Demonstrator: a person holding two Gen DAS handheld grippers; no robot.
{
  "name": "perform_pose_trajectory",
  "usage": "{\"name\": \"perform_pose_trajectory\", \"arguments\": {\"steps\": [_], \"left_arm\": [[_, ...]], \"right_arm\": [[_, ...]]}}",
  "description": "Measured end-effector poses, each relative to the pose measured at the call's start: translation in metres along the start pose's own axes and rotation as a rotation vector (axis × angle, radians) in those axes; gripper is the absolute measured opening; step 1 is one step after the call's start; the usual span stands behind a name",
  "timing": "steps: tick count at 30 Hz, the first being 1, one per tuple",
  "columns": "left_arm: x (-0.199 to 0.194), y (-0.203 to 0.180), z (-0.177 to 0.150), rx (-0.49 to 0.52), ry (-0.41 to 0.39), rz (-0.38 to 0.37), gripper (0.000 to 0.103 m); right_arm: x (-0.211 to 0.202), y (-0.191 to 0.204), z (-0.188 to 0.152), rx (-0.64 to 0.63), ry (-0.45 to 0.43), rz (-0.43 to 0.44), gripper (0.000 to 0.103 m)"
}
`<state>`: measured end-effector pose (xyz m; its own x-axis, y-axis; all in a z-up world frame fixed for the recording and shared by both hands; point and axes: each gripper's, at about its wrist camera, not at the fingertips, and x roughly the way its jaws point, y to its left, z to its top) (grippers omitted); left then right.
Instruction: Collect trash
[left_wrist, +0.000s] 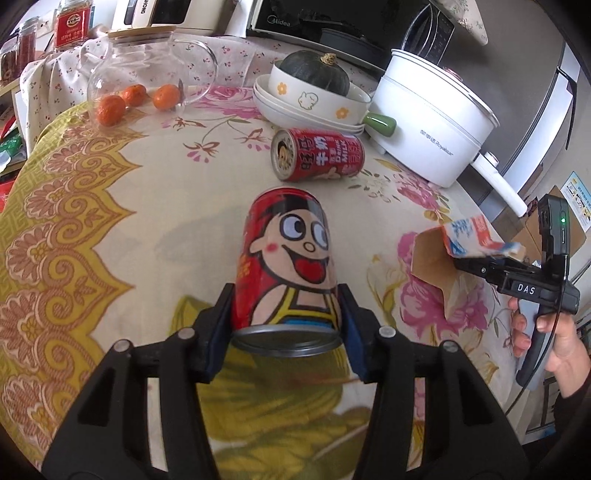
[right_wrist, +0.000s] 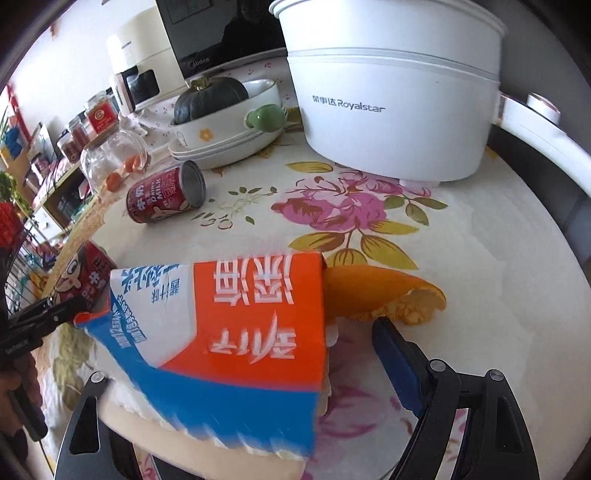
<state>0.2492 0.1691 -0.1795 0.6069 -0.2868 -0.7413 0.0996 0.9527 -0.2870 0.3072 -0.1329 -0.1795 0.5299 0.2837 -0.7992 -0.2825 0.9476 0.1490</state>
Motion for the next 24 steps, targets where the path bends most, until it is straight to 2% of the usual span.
{"name": "perform_pose_trajectory", "arguments": {"steps": [1, 3, 4, 5, 6, 10, 11, 13, 20, 24], "left_arm": [[-0.003, 0.0, -0.003, -0.008, 0.003, -0.004, 0.054], [-0.009, 0.0, -0.007, -0.028, 0.01, -0.011, 0.054], [-0.012, 0.0, -0.01, -0.037, 0.013, -0.014, 0.054], [-0.015, 0.0, -0.012, -0.043, 0.016, -0.015, 0.054], [-0.018, -0.001, -0.014, -0.048, 0.019, -0.018, 0.054], [-0.035, -0.007, -0.017, -0.041, 0.016, -0.019, 0.054], [-0.039, -0.009, -0.016, -0.036, 0.014, -0.018, 0.054], [-0.049, -0.015, -0.015, -0.025, 0.007, -0.017, 0.054], [-0.085, -0.036, -0.013, -0.007, -0.018, -0.027, 0.054], [-0.101, -0.045, -0.018, -0.017, -0.013, -0.022, 0.054]], "right_arm": [[-0.003, 0.002, -0.004, 0.003, -0.01, 0.007, 0.078], [-0.007, 0.005, -0.009, 0.008, -0.022, 0.024, 0.062], [-0.008, 0.008, -0.011, 0.008, -0.023, 0.037, 0.058], [-0.01, 0.01, -0.014, 0.01, -0.022, 0.044, 0.057], [-0.011, 0.014, -0.016, 0.007, -0.02, 0.05, 0.051], [-0.022, 0.022, -0.024, 0.008, 0.007, 0.131, 0.038], [-0.025, 0.025, -0.027, -0.005, 0.019, 0.138, 0.025], [-0.033, 0.032, -0.033, -0.037, 0.031, 0.131, 0.022], [-0.076, 0.04, -0.051, -0.046, 0.032, 0.193, 0.016], [-0.099, 0.044, -0.059, -0.068, 0.028, 0.179, 0.016]]}}
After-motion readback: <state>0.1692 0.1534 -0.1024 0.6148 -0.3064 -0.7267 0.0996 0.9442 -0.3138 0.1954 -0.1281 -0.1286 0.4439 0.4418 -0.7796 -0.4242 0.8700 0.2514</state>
